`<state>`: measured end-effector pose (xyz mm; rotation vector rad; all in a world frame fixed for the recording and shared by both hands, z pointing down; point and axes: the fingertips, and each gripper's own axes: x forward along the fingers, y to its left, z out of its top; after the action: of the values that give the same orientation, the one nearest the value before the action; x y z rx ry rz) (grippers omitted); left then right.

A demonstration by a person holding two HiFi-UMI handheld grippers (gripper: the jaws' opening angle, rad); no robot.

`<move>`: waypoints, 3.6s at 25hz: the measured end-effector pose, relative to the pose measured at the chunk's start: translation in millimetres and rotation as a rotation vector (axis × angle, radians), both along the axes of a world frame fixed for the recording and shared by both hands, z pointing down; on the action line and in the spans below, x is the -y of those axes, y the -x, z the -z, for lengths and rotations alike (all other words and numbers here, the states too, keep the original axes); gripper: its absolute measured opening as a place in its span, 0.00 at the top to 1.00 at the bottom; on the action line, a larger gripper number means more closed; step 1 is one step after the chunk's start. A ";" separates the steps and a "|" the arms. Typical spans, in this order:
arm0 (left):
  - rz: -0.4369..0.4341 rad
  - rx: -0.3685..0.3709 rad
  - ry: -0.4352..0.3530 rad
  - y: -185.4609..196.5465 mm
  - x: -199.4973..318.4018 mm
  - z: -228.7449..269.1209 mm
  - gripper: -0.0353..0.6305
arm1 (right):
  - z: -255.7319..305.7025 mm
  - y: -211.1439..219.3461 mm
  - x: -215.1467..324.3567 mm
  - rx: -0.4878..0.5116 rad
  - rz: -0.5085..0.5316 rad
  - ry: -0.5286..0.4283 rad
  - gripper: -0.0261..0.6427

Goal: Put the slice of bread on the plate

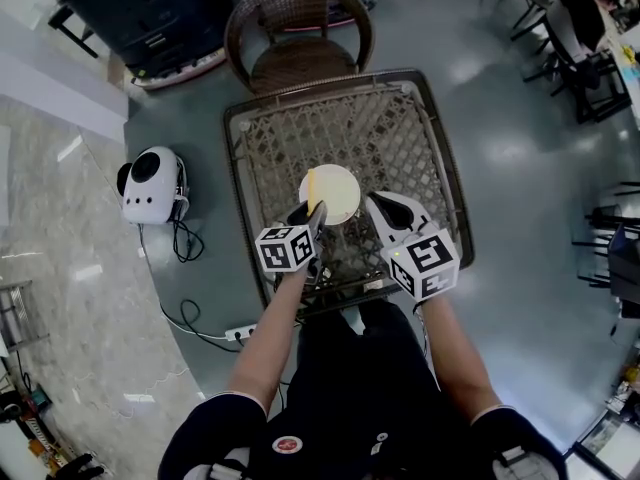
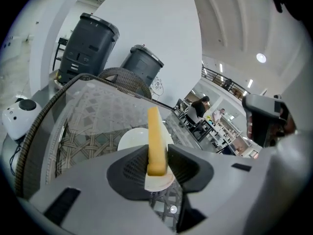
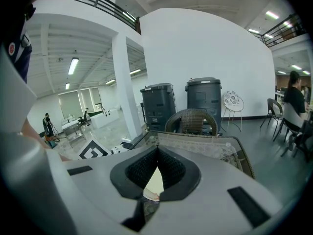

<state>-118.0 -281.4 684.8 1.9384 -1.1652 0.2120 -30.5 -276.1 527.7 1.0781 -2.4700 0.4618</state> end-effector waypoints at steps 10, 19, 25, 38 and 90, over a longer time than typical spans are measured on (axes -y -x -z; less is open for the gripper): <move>0.071 0.145 0.047 18.3 -1.5 -19.9 0.74 | -5.0 -2.9 -2.6 0.004 -0.001 0.010 0.95; 0.087 0.261 0.090 27.2 -3.8 -33.9 0.72 | -4.7 -9.7 -3.6 0.004 -0.007 0.012 0.95; 0.075 0.308 0.091 28.8 -3.4 -38.7 0.72 | -6.7 -12.3 -5.0 0.005 -0.009 0.011 0.95; 0.081 0.329 -0.121 30.4 -0.6 36.4 0.78 | 9.0 -15.6 -5.6 0.049 0.010 -0.012 0.95; -0.010 0.240 -0.658 -39.4 -78.6 299.5 0.94 | 146.8 13.5 -56.4 0.267 0.204 -0.290 0.95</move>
<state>-78.6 -202.8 385.3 2.5400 -1.5154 0.0671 -44.0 -219.7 380.9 0.9012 -2.9165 0.1976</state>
